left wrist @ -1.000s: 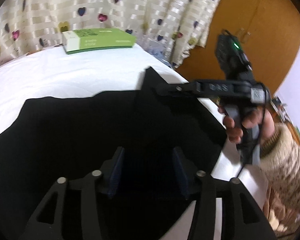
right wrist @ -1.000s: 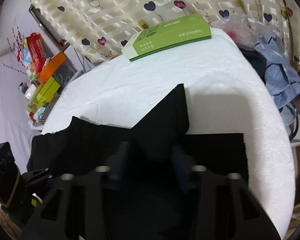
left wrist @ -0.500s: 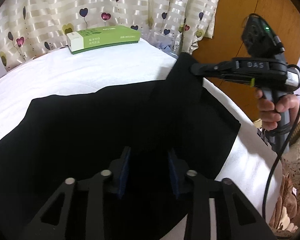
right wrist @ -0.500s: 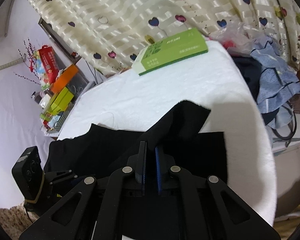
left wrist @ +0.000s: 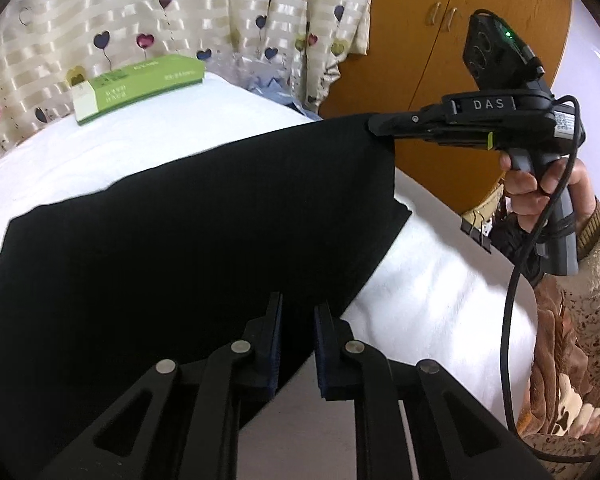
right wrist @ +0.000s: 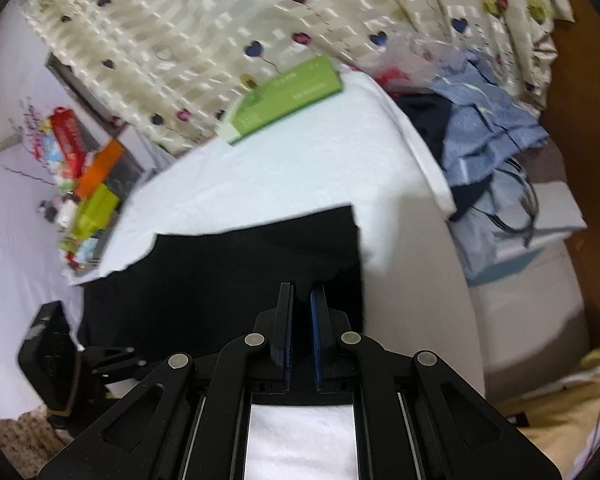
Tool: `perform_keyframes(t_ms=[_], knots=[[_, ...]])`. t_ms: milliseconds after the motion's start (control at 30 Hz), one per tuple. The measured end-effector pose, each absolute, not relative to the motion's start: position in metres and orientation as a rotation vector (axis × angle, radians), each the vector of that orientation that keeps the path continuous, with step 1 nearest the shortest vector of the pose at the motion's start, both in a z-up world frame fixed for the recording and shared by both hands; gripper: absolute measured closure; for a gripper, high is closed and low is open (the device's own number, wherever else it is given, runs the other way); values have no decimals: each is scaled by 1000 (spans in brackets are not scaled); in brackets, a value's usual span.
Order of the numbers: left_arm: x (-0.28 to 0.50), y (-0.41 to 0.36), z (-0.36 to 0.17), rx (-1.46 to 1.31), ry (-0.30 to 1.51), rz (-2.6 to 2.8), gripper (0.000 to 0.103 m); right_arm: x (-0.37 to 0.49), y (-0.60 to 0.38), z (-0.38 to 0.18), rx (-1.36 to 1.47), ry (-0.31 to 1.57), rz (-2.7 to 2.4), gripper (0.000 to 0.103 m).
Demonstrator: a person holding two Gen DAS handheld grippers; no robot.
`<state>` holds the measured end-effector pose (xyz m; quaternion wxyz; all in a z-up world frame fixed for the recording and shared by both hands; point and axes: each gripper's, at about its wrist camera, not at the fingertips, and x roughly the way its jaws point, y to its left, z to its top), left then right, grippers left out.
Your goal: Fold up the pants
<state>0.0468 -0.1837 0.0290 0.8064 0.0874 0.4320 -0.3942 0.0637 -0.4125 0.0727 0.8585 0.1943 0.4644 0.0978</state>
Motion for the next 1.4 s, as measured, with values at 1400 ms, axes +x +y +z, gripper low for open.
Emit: perform_keyframes(t_ms=[1400], knots=[[82, -155, 24, 7, 973, -752, 72, 114, -384, 44, 22, 968, 137, 85]])
